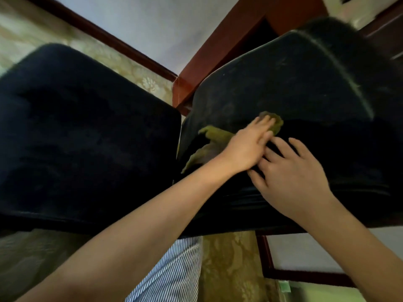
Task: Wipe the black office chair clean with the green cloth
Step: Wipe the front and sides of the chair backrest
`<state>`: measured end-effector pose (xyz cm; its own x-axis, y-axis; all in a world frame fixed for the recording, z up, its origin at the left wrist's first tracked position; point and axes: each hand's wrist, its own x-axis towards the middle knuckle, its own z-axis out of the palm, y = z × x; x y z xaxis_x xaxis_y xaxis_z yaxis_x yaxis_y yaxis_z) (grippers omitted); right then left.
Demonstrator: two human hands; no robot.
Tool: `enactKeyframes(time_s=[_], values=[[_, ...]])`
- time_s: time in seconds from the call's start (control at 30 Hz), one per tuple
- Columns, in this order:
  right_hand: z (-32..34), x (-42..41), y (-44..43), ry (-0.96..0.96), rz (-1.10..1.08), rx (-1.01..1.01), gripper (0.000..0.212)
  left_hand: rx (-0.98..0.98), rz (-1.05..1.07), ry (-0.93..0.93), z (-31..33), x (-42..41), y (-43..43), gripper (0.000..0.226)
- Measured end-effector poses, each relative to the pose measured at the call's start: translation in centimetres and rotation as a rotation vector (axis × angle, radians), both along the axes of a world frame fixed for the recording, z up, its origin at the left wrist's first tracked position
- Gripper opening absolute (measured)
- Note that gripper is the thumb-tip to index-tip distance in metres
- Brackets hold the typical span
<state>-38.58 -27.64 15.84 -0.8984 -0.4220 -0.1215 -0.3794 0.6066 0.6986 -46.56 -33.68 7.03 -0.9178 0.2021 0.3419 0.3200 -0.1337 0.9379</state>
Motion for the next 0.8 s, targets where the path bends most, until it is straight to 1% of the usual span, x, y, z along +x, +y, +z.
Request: enactKeyframes(time_s=[0.07, 0.17, 0.27, 0.3, 0.37, 0.4, 0.47, 0.5, 0.57, 0.63, 0.7, 0.77, 0.8], values=[[1.0, 1.0, 0.8, 0.032, 0.005, 0.003, 0.055, -0.015, -0.042, 0.089, 0.8, 0.9, 0.4, 0.042], [1.8, 2.2, 1.8, 0.041, 0.01, -0.027, 0.052, 0.028, -0.035, 0.124, -1.1, 2.6, -0.4, 0.042], [2.8, 2.9, 1.9, 0.128, 0.042, -0.089, 0.05, -0.081, 0.059, 0.191, -4.2, 3.4, -1.3, 0.046], [3.2, 3.1, 1.8, 0.167, 0.045, -0.114, 0.049, -0.136, 0.071, 0.155, -5.1, 3.0, -1.6, 0.05], [3.8, 3.2, 2.1, 0.217, 0.044, -0.117, 0.05, -0.231, 0.057, -0.011, -6.4, 1.3, -2.1, 0.054], [4.0, 3.4, 2.4, 0.228, 0.034, -0.1, 0.051, -0.246, 0.042, -0.099, -6.4, 0.3, -2.2, 0.054], [4.1, 3.1, 3.1, 0.216, 0.016, -0.062, 0.055, -0.194, 0.028, -0.259, -5.9, -1.2, -2.4, 0.05], [4.1, 3.1, 3.5, 0.214, 0.004, -0.05, 0.056, -0.168, 0.017, -0.308, -5.6, -1.4, -2.2, 0.049], [4.4, 3.4, 4.1, 0.222, -0.003, -0.043, 0.058, -0.145, 0.018, -0.341, -5.1, -1.2, -1.7, 0.048], [4.3, 3.6, 4.3, 0.231, 0.016, -0.04, 0.059, -0.132, 0.023, -0.337, -4.7, -0.6, -1.5, 0.047], [4.1, 3.6, 4.3, 0.23, 0.03, -0.033, 0.059, -0.123, 0.01, -0.292, -3.9, 0.0, -1.4, 0.046], [4.0, 3.5, 4.5, 0.233, 0.034, -0.026, 0.06, -0.109, -0.019, -0.194, -2.4, 0.6, -1.2, 0.046], [3.9, 3.5, 4.5, 0.237, 0.034, -0.023, 0.06, -0.104, -0.04, -0.105, -1.4, 1.1, -1.1, 0.045]])
